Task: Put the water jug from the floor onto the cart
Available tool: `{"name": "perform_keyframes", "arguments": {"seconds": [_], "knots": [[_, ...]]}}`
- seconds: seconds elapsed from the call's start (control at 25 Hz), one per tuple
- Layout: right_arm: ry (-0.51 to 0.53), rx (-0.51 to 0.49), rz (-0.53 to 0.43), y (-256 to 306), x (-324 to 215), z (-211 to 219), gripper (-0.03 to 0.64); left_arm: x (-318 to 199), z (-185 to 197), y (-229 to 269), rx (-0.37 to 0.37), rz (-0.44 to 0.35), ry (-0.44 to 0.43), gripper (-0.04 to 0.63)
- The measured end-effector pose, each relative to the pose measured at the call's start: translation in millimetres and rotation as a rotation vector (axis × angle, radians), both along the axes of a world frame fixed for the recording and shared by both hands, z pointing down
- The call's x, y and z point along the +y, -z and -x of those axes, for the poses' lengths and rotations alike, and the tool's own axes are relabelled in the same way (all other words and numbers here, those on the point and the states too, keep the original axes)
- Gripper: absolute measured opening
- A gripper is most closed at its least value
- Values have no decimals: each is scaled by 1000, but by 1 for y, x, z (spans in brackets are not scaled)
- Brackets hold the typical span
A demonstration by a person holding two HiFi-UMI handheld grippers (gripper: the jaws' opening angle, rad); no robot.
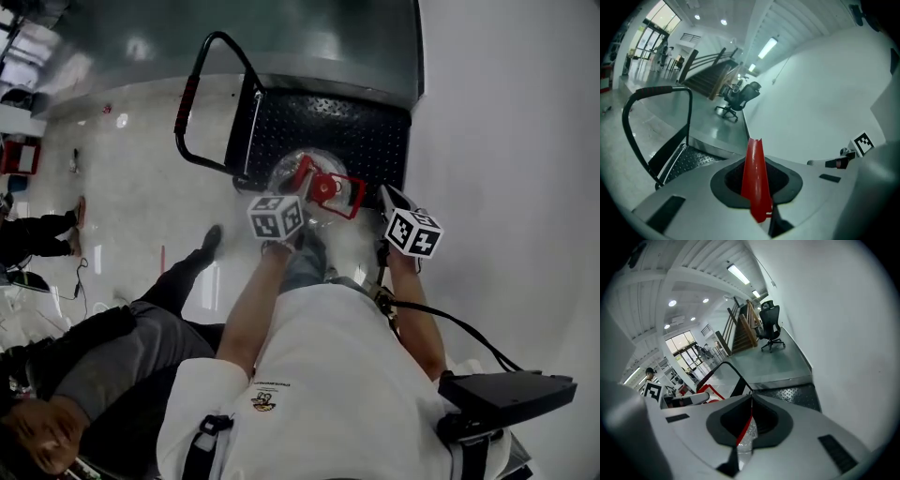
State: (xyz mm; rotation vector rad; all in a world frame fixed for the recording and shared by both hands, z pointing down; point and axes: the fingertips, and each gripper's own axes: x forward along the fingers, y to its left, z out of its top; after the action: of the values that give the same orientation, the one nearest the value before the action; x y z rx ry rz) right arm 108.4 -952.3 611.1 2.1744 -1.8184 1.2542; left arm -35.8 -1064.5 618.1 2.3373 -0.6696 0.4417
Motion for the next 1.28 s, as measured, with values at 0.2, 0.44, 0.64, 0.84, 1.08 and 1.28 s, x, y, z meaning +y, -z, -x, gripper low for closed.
{"name": "perform_keyframes", "arguments": {"seconds": [0.2,0.44,0.64,0.84,1.08,1.28], "knots": [[-57,31,-17,-28,9,23,15,4,3,-36,15,-32,-89,49],[-101,32,-27,-65,-2,19,15,-16,-27,-81,3,-46,-157,49],[-108,25,-10,-84,-22,-14,16,-43,-66,-104,-12,-33,-168,49],[-86,27,-5,-112,-27,-35,16,-48,-90,-131,-8,-31,-154,49],[-34,22,24,-128,-62,-96,15,-79,-153,-152,-12,1,-110,49],[-39,26,48,-142,-67,-116,17,-85,-180,-167,-8,9,-124,49]]}}
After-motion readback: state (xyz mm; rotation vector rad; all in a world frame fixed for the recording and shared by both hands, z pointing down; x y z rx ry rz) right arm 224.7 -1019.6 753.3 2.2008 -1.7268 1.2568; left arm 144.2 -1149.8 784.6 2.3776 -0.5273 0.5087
